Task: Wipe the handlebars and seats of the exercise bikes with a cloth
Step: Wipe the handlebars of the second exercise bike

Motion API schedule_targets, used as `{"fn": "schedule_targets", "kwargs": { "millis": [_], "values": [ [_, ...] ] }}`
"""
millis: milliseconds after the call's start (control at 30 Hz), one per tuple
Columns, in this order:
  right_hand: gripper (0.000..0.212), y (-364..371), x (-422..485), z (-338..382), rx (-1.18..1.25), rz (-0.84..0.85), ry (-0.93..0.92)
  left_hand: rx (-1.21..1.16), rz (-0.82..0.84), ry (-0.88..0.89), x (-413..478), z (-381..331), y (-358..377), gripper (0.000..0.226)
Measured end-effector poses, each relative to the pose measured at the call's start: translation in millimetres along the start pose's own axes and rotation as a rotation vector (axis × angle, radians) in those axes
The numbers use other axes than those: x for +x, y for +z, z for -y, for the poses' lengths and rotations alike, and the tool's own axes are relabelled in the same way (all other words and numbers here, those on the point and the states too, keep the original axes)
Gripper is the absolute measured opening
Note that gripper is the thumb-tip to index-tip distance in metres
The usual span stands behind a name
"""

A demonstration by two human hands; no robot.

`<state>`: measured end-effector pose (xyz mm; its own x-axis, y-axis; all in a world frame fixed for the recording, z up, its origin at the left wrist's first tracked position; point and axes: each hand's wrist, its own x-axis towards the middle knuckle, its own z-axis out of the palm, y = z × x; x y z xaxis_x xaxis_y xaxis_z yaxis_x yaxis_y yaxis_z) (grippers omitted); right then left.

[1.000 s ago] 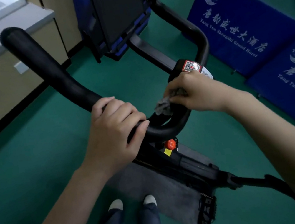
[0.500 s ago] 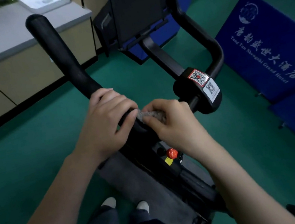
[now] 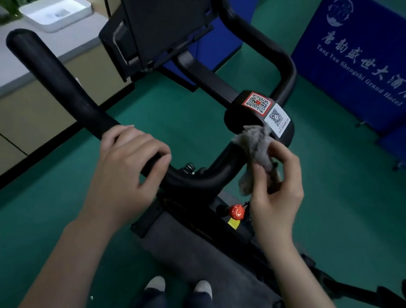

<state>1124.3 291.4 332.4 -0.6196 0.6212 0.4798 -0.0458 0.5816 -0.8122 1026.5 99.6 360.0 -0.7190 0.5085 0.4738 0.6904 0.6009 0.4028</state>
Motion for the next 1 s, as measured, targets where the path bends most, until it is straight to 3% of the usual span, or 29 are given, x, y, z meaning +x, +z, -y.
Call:
{"fn": "schedule_targets", "kwargs": {
  "millis": [233, 367, 600, 833, 1000],
  "values": [
    [0.021, 16, -13, 4, 0.404, -0.111, 0.505, 0.018, -0.011, 0.019, 0, 0, 2, 0.027],
    [0.014, 20, -7, -3, 0.604, -0.153, 0.691, 0.029, -0.011, 0.035, 0, 2, 3, 0.031],
    [0.019, 36, -12, -6, 0.755, -0.323, 0.782, 0.029, -0.017, 0.066, -1, 5, 4, 0.031],
    [0.03, 51, -8, 8, 1.08, -0.315, 0.87, 0.03, -0.019, 0.088, 0, 6, 3, 0.031],
    [0.034, 47, -32, 17, 1.161, -0.215, 0.848, 0.041, -0.029, 0.103, 0, 6, 4, 0.032]
  ]
}}
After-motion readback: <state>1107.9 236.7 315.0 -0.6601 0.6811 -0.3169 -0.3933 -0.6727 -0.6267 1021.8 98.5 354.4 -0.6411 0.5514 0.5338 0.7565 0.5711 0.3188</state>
